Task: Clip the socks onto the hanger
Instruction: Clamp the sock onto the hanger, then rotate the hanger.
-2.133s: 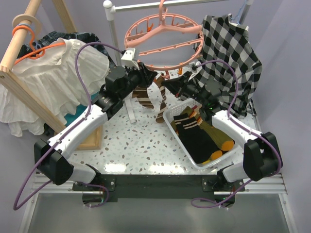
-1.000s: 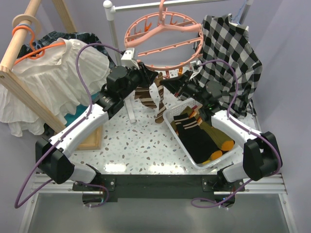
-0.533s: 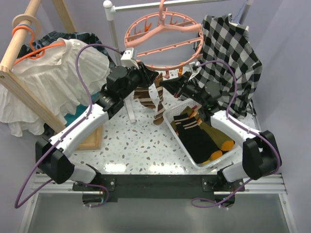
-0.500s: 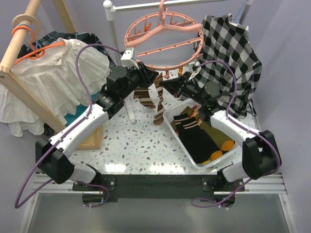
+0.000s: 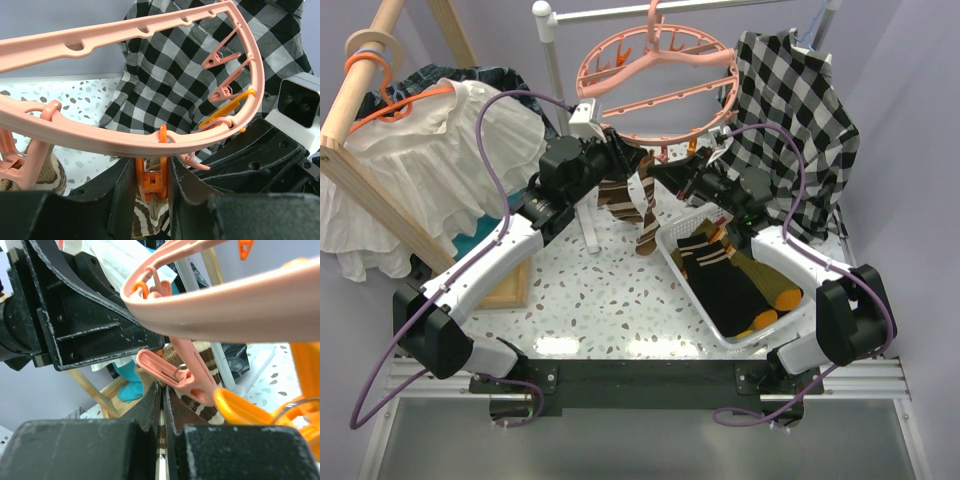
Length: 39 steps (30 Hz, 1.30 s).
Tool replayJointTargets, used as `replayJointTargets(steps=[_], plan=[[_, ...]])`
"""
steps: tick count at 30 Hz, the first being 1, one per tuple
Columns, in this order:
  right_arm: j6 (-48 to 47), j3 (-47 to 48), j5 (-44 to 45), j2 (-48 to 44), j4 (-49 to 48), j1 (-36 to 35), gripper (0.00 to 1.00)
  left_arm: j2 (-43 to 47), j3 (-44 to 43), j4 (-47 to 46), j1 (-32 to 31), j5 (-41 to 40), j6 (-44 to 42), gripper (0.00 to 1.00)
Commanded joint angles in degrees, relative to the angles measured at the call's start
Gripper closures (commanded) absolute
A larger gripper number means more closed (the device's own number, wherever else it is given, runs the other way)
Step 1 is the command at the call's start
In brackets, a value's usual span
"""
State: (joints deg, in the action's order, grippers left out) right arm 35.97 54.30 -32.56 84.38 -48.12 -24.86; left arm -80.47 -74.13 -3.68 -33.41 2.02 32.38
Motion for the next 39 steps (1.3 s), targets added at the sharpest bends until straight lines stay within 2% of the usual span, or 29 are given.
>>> replayJointTargets(steps=[1,11,13,14,16,17,18,19,22,24,29,34,39], plan=[[0.4,3.3,0.8,0.0,-4.4,-0.3,1.0,0.6,-0.8,-0.3,0.2,0.4,-0.2,0.88],[0.5,3.9,0.6,0.3,-4.4,-0.3,1.0,0.6,-0.9,0.2,0.2,0.1,-0.7,0.85],[0.6,3.7,0.5,0.3,-4.5,-0.3,1.0,0.7,-1.0,0.3,0.2,-0.1,-0.9,0.77],[0.7,3.4,0.3,0.3,-4.4,-0.4,1.0,0.8,-1.1,0.3,0.2,-0.4,-1.3,0.67],[0.5,3.2,0.1,-0.1,-3.9,-0.4,0.97,1.0,-1.1,0.3,0.1,-0.9,-1.6,0.54],[0.1,3.1,-0.1,-0.2,-3.4,-0.4,0.93,1.1,-1.2,0.3,0.3,-1.5,-2.2,0.44],[-0.5,3.1,-0.5,-0.6,-2.8,-0.4,0.88,1.2,-1.2,0.4,0.3,-1.8,-2.4,0.41],[-1.0,3.0,-0.8,-1.1,-1.0,-0.4,0.76,1.3,-1.3,0.7,0.3,-1.8,-2.8,0.39],[-4.1,2.1,-1.0,-3.3,4.1,-0.4,0.61,1.3,-1.5,1.0,0.6,-3.5,-3.7,0.38],[-7.5,1.7,-0.8,-4.9,7.7,-0.4,0.55,1.3,-1.2,1.3,1.2,-4.5,-4.3,0.38],[-20.5,4.1,1.9,-12.2,28.8,-0.4,0.41,1.4,0.0,1.3,3.2,-5.9,-5.3,0.42],[-29.1,5.8,9.0,-16.5,42.6,-0.4,0.37,1.4,0.7,1.6,5.6,-6.2,-5.9,0.43],[-31.6,10.7,11.0,-14.4,45.7,-0.1,0.38,1.5,0.3,2.4,6.9,-6.2,-6.7,0.43]])
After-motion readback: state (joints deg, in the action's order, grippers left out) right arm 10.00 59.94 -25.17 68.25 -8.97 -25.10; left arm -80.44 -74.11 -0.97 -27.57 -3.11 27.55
